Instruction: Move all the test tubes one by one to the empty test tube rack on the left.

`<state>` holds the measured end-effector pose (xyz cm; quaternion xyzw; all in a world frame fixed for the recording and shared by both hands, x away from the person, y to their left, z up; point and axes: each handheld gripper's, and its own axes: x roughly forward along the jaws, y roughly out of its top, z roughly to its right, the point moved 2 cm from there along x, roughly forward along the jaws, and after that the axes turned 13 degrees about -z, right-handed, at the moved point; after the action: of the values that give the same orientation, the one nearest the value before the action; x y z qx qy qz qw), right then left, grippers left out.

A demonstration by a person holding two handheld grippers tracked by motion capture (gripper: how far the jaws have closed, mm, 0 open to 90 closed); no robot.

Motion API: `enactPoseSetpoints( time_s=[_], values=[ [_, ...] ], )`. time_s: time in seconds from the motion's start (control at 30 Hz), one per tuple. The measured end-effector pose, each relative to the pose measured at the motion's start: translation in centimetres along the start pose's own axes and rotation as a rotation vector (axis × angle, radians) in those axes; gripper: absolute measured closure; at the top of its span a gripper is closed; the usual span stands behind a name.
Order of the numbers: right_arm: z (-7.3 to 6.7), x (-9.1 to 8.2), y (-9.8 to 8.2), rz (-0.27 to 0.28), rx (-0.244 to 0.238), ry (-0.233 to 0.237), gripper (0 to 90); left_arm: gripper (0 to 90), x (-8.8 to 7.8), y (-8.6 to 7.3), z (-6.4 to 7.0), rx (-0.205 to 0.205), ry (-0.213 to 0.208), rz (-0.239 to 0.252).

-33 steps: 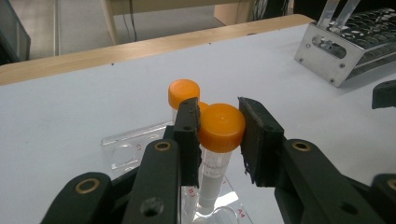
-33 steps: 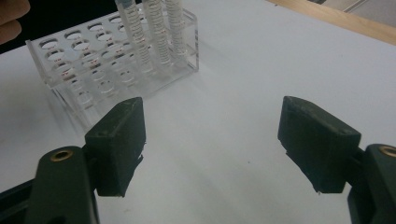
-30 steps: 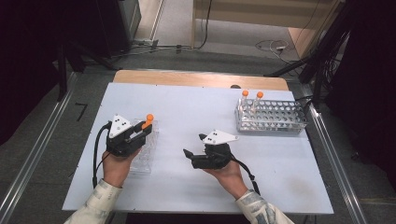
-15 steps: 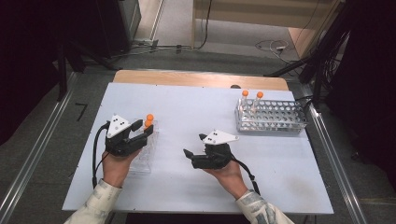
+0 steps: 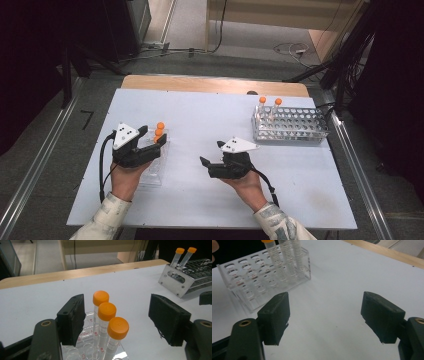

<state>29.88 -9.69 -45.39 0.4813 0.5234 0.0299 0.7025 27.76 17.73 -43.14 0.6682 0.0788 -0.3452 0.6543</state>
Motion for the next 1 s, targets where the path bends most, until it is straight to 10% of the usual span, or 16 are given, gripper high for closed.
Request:
enactPoseSetpoints(
  time_s=[1.0],
  values=[
    [6.2, -4.0, -0.1, 0.072, 0.187, -0.137, 21.8, 24.3, 0.0, 0.0, -0.3, -0.015, -0.022, 0.006]
  ],
)
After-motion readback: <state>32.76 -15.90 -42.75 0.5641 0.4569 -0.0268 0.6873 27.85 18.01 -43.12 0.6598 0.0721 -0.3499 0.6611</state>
